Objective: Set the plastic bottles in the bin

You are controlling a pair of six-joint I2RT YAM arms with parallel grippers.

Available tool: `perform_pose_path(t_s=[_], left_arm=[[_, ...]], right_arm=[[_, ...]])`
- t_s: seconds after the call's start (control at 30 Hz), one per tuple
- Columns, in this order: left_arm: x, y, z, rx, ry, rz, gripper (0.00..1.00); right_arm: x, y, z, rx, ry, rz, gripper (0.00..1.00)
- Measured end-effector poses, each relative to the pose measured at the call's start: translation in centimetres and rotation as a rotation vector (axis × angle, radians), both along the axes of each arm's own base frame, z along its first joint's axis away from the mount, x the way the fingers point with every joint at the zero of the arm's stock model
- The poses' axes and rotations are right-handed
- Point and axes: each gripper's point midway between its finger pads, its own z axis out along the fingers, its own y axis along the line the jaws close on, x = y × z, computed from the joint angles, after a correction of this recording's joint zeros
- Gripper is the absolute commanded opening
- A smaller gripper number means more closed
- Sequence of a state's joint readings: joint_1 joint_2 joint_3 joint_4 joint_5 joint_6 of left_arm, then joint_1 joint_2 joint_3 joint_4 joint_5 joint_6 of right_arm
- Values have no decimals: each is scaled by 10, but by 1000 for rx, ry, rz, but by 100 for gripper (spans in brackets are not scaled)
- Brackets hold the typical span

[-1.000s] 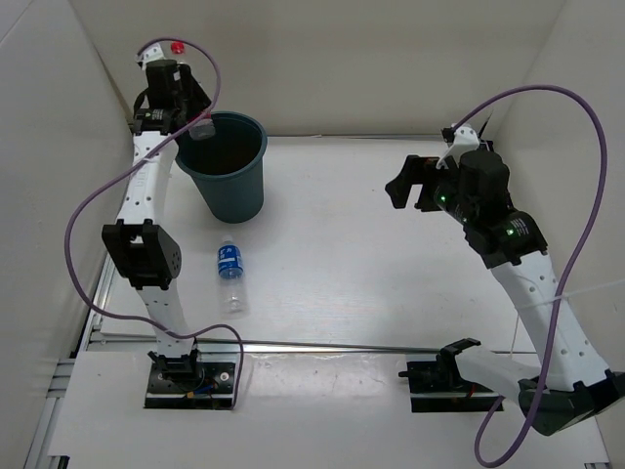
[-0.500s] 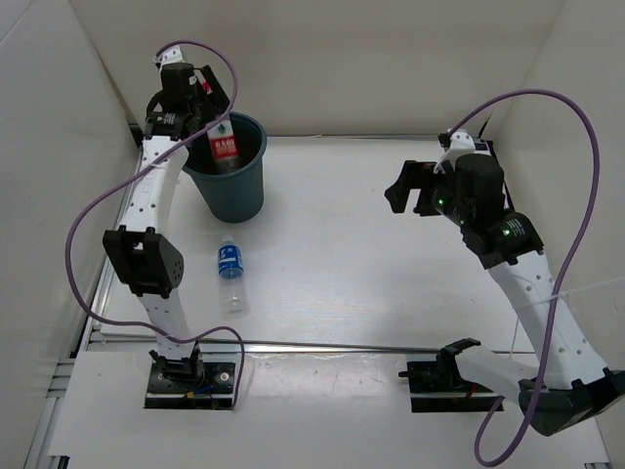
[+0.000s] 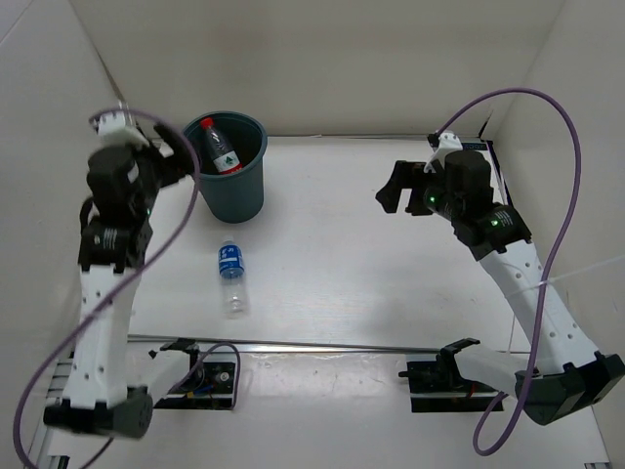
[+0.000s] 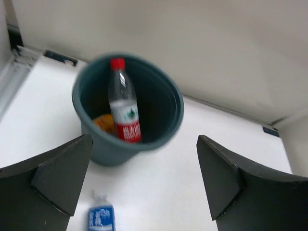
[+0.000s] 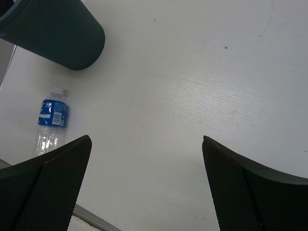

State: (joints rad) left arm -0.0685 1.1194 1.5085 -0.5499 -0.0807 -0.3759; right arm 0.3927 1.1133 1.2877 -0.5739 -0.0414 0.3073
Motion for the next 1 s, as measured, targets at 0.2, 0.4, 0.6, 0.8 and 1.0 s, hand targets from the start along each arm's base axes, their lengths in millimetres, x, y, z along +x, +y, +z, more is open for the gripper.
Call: perform_pose_path(t_s=[0.2, 0.4, 0.6, 0.8, 1.0], left_arm=[[-46, -18, -140, -72, 255, -26, 100], [-62, -32, -267, -13, 609, -11, 100], [-60, -41, -313, 26, 762, -14, 100], [-73, -44, -367, 79, 935, -23, 100], [-91, -48, -399, 118, 1038, -42, 96]], right_arm=[[-3, 3, -15, 8, 39, 10, 99], [-3, 5, -17, 22, 51, 20, 99], [-1, 9, -19, 30, 57, 33, 99], [-2, 9, -20, 28, 57, 35, 99], [-4, 5, -23, 13, 50, 30, 99]])
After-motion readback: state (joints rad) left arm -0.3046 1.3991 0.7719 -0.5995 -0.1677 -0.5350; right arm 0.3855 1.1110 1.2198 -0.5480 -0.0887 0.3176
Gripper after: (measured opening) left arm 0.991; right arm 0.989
